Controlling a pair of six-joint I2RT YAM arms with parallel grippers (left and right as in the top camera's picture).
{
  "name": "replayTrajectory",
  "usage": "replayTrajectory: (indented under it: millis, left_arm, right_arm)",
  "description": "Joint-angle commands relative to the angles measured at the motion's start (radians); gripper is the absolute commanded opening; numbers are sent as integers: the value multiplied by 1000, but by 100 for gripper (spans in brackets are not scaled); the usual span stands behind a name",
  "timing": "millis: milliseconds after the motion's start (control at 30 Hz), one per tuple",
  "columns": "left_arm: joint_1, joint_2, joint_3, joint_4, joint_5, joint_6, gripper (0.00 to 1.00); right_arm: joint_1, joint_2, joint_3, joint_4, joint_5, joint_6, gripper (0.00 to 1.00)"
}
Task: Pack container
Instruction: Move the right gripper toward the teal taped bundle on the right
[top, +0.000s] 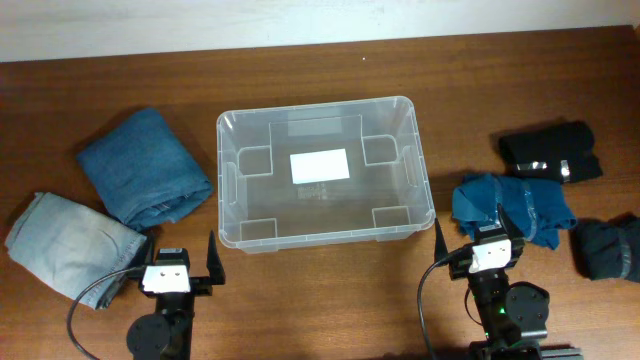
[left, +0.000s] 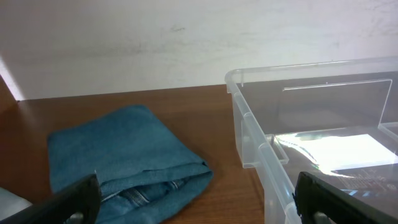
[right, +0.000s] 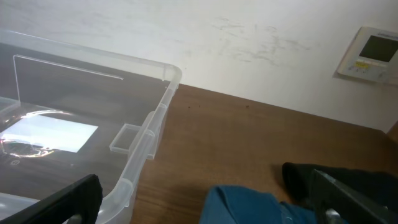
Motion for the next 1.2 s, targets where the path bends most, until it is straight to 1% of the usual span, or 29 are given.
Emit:
replayTrajectory:
  millis: [0,900,967,1033,1167]
  left_arm:
    - [2,-10,-5,-1,11,19,99]
    - [2,-10,-5,-1,11,19,99]
    - [2,-10,-5,-1,10,19,99]
    - [2,-10,-5,-1,11,19,99]
    - [2,-10,-5,-1,11,19,99]
  right_arm:
    - [-4,-8,-9,3,-9,4,98]
    - [-5,-8,-9,3,-8,3,99]
    - [-5,-8,-9,3,21,-16,99]
    - [-5,-8,-9,3,121,-77,99]
    - [-5,-8,-9,-2,138,-78,98]
